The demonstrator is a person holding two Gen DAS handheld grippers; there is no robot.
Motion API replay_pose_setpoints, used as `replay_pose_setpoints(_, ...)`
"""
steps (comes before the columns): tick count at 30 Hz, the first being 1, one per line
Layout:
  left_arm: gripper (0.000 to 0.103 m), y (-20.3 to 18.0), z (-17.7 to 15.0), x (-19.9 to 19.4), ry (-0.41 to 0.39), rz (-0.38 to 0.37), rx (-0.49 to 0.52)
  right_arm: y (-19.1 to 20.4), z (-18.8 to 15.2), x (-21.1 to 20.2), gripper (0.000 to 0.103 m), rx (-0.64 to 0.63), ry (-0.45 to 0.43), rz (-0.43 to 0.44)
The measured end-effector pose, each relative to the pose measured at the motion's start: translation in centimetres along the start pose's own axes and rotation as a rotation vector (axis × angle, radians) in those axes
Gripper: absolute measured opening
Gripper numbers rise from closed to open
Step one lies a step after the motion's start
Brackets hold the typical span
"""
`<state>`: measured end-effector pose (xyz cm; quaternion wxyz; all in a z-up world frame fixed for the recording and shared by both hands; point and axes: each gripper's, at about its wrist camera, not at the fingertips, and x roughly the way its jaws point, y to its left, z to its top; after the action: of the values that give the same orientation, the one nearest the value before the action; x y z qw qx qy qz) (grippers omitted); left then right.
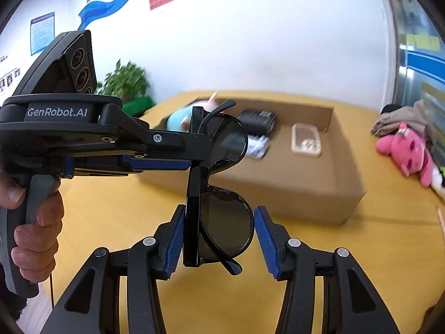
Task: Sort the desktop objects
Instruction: 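Lift the black sunglasses with the left gripper over the cardboard box, then lower the sunglasses into the box and open the left gripper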
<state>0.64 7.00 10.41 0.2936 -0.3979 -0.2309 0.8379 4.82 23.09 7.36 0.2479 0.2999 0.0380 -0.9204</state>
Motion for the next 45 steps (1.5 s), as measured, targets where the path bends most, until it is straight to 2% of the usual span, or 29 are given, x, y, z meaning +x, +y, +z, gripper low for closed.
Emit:
replay_pose_setpoints(3, 0.034, -1.2, 3.3, 1.8, 0.007, -0.002, 0.033, -2.1, 3.1, 1.0, 0.053, 0.002, -0.015, -0.042)
replay_pose_setpoints(6, 0.033, -0.7, 6.5, 4.3, 0.034, -0.019, 0.037, -4.1, 5.2, 2.3, 0.053, 0.032, -0.008, -0.047)
replay_pose_setpoints(9, 0.034, 0.5, 8.7, 7.0, 0.080, -0.024, 0.031, -6.5, 6.9, 4.5, 0.053, 0.081, 0.019, -0.048)
replay_pose_setpoints(12, 0.033, 2.7, 10.1, 10.1, 0.128, -0.020, -0.020, -8.1, 7.5, 7.1, 0.053, 0.116, 0.062, -0.042)
replay_pose_setpoints(14, 0.033, 4.1, 10.4, 11.8, 0.152, -0.021, -0.055, -9.1, 7.6, 9.3, 0.053, 0.132, 0.102, -0.044)
replay_pose_setpoints(18, 0.033, 9.0, 10.0, 15.6, 0.246, -0.054, -0.222, -10.0, 6.8, 13.2, 0.053, 0.166, 0.203, -0.049)
replay_pose_setpoints(21, 0.033, 11.5, 9.0, 17.8, 0.316, -0.036, -0.305, -10.5, 5.7, 16.0, 0.053, 0.181, 0.298, -0.056)
replay_pose_setpoints(25, 0.033, 12.7, 7.8, 19.2, 0.366, -0.009, -0.335, -11.0, 4.0, 17.9, 0.053, 0.217, 0.380, -0.059)
replay_pose_setpoints(29, 0.029, 12.5, 7.5, 19.3, 0.377, 0.027, -0.322, -11.2, 2.9, 18.6, 0.054, 0.225, 0.412, -0.078)
replay_pose_setpoints(31, 0.029, 12.0, 7.9, 18.7, 0.379, 0.078, -0.286, -11.4, 2.7, 18.4, 0.060, 0.244, 0.392, -0.081)
replay_pose_setpoints(32, 0.029, 11.5, 8.1, 18.1, 0.372, 0.102, -0.259, -11.4, 2.7, 18.1, 0.076, 0.248, 0.375, -0.082)
replay_pose_setpoints(34, 0.035, 10.0, 8.8, 15.5, 0.300, 0.127, -0.165, -10.7, 3.1, 16.7, 0.091, 0.217, 0.324, -0.099)
replay_pose_setpoints(36, 0.044, 8.3, 8.8, 11.6, 0.195, 0.182, -0.064, -10.1, 3.5, 15.2, 0.094, 0.185, 0.277, -0.107)
replay_pose_setpoints(38, 0.058, 6.6, 7.9, 7.4, 0.072, 0.284, 0.048, -8.8, 4.0, 13.1, 0.100, 0.140, 0.204, -0.114)
replay_pose_setpoints(40, 0.080, 5.2, 6.1, 3.4, -0.066, 0.396, 0.164, -7.1, 4.0, 10.0, 0.103, 0.101, 0.103, -0.129)
replay_pose_setpoints(42, 0.082, 4.7, 3.3, -0.3, -0.222, 0.500, 0.271, -5.5, 3.2, 7.8, 0.103, 0.069, 0.017, -0.135)
replay_pose_setpoints(43, 0.083, 4.7, 2.1, -1.2, -0.271, 0.538, 0.303, -4.6, 2.5, 6.9, 0.103, 0.054, -0.034, -0.149)
replay_pose_setpoints(45, 0.083, 5.5, -0.6, -2.3, -0.336, 0.611, 0.335, -4.0, 1.4, 6.9, 0.103, 0.057, -0.070, -0.165)
